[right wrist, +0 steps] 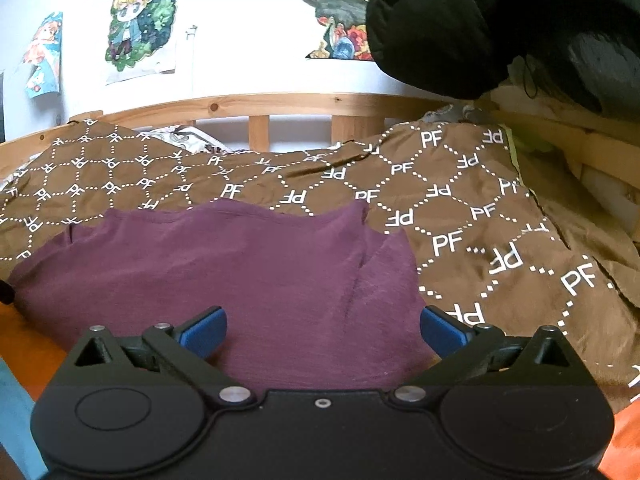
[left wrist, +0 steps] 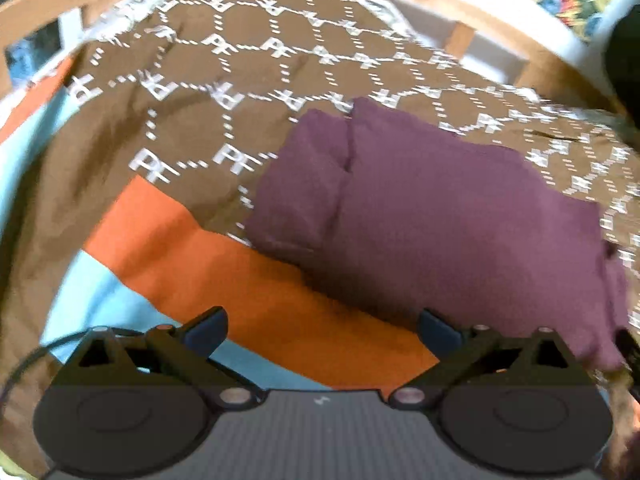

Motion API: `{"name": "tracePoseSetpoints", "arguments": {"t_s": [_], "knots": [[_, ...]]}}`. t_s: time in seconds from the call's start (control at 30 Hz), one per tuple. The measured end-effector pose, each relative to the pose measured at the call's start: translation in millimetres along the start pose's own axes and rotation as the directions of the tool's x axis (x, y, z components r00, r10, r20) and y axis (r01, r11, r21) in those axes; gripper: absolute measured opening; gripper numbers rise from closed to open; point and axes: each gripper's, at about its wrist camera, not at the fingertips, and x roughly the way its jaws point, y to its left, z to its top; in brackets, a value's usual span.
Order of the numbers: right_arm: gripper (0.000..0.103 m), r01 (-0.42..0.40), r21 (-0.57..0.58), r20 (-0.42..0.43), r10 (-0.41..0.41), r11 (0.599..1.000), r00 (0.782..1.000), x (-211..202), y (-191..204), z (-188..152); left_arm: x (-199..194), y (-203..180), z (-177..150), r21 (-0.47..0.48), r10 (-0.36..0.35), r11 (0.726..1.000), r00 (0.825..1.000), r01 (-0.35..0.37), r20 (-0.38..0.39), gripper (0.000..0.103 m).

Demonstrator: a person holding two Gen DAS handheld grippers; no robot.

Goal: Fold small clothes
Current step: 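Lower the left gripper to the shirt side edge and grasp it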

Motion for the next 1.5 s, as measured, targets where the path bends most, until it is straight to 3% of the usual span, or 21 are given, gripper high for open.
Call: {"name": "tracePoseSetpoints", "arguments": {"t_s": [0.17, 0.33, 0.47, 0.77, 0.9, 1.07, 1.3, 1.5], "knots": [[0.102, -0.031, -0.064, 0.013, 0.032, 0.997, 0.999, 3, 20, 6, 6, 7, -5, -0.084, -0.172, 0.982, 0.984, 0.169, -0.033, 0.103], [0.102, -0.057, -0.083, 0.018, 0.059, 0.995, 0.998, 12, 37, 16, 23, 15, -3, -0.184, -0.209, 0.962, 0.978, 0.203, -0.014, 0.103], [0.102, -0.053, -0.093, 0.026, 0.055, 0.994, 0.998, 17, 50, 22, 35, 23, -2, -0.299, -0.227, 0.929, 0.974, 0.218, 0.007, 0.103], [0.102, -0.030, -0.100, -0.027, 0.027, 0.995, 0.999, 34, 67, 25, 41, 27, 8, -0.361, -0.203, 0.910, 0.978, 0.205, 0.043, 0.103], [0.102, -0.021, -0.130, -0.056, 0.014, 0.991, 0.998, 53, 83, 27, 49, 26, 14, -0.398, -0.166, 0.904, 0.986, 0.159, 0.016, 0.103], [0.102, -0.069, -0.165, -0.087, 0.055, 0.984, 0.995, 65, 99, 24, 55, 21, 17, -0.412, -0.131, 0.904, 0.991, 0.112, -0.017, 0.103], [0.102, -0.099, -0.225, -0.142, 0.068, 0.969, 0.988, 71, 112, 12, 59, 27, 21, -0.481, -0.129, 0.870, 0.992, 0.109, -0.009, 0.103], [0.102, -0.089, -0.224, -0.142, 0.058, 0.970, 0.988, 73, 116, 7, 58, 11, 20, -0.412, -0.106, 0.904, 0.994, 0.109, 0.030, 0.102]]}}
